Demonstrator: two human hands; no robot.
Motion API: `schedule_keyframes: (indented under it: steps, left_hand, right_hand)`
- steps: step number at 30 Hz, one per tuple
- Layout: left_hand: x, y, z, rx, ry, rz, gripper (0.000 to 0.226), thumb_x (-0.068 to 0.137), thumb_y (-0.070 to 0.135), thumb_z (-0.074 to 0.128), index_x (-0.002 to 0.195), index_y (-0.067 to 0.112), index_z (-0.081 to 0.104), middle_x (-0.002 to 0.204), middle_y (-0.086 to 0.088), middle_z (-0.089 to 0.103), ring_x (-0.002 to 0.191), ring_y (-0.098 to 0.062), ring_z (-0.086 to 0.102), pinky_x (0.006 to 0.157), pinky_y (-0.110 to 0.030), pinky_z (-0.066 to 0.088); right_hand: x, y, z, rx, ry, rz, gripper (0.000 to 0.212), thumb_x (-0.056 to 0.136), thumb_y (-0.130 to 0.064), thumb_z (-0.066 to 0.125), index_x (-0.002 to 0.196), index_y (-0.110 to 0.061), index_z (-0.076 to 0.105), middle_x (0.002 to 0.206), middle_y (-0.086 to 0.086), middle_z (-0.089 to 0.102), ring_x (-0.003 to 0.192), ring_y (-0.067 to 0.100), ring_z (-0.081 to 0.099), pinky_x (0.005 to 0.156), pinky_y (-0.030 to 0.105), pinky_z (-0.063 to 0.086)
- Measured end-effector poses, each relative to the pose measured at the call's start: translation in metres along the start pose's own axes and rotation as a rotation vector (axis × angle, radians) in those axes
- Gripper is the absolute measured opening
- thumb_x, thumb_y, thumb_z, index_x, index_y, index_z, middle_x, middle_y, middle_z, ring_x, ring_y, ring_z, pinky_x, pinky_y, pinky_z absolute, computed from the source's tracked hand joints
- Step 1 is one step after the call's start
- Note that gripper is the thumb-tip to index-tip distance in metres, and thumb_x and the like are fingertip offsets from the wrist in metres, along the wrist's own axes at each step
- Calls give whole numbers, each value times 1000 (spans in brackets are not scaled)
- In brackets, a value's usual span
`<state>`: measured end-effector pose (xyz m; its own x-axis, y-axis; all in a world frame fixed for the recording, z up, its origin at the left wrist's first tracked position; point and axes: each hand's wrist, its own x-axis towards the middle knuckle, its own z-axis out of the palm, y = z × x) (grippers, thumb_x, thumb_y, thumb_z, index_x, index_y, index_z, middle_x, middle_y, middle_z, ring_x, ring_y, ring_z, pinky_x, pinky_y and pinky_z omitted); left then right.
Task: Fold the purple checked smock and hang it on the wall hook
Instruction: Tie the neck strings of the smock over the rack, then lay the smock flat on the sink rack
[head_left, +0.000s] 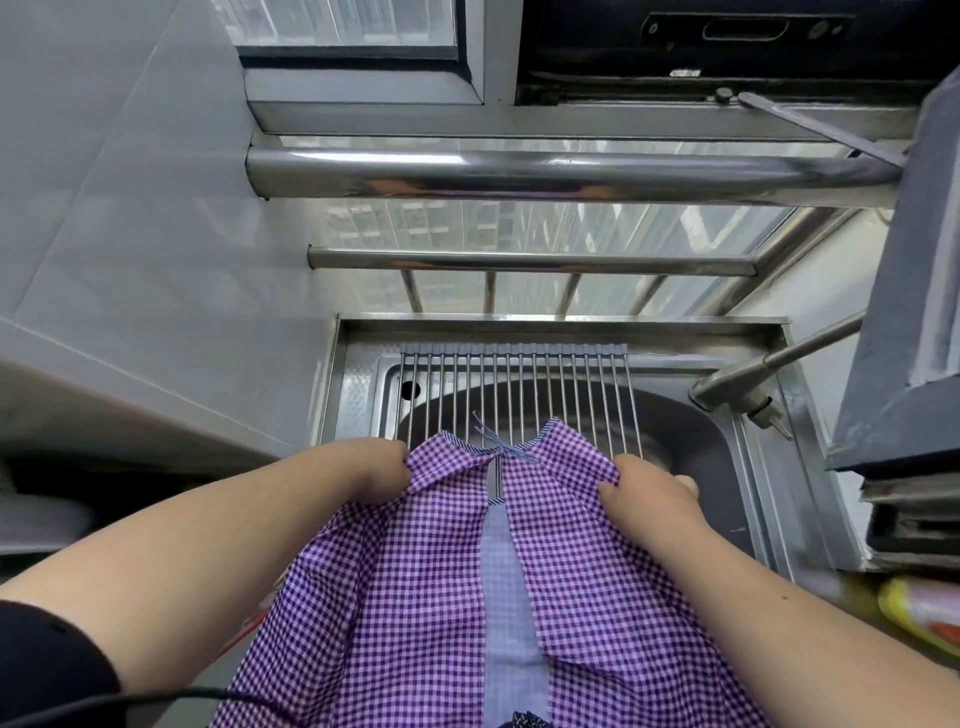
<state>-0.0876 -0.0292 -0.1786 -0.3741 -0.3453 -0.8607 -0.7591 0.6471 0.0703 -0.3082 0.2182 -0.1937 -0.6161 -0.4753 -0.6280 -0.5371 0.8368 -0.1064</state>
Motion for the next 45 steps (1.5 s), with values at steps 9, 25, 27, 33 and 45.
schedule_keyframes:
  steps: [9, 25, 27, 33, 45]
  left_hand:
    - [-34, -14, 22, -199, 73, 30, 63, 105, 61, 38, 152, 18, 35, 152, -11, 53, 130, -30, 57, 111, -49, 45]
    - [-142, -15, 64, -392, 187, 46, 53, 100, 59, 50, 137, 22, 58, 131, 0, 61, 117, -24, 58, 107, -44, 45]
    - [-152, -12, 75, -383, 240, 129, 67, 96, 58, 62, 149, 22, 44, 134, -2, 62, 110, -19, 60, 95, -35, 48]
    - [-215, 14, 107, -12, 335, 510, 117, 81, 40, 86, 161, 47, 1, 132, 1, 64, 105, -15, 64, 92, -29, 48]
    - [-333, -3, 132, 79, 688, 599, 11, 100, 26, 54, 106, 32, 62, 104, 11, 66, 94, -13, 61, 78, -34, 47]
  right_hand:
    - [-45, 13, -6, -40, -17, -233, 22, 106, -51, 49, 117, -31, 50, 105, -7, 66, 95, 20, 64, 77, 38, 49]
    - [-135, 1, 22, 47, -150, -521, 18, 97, -27, 58, 97, -44, 55, 103, -16, 65, 96, 12, 64, 91, 40, 53]
    - [-156, -9, 27, 119, -139, -596, 23, 95, -28, 58, 104, -49, 61, 105, -19, 68, 98, 7, 65, 95, 41, 54]
    - [-260, -48, 35, 205, -73, -818, 30, 102, -26, 61, 114, -53, 64, 107, -30, 66, 100, -14, 59, 86, 17, 44]
    - [-378, -28, 93, 266, -3, -754, 26, 91, -46, 70, 112, -54, 56, 110, -31, 66, 104, -13, 61, 95, 29, 51]
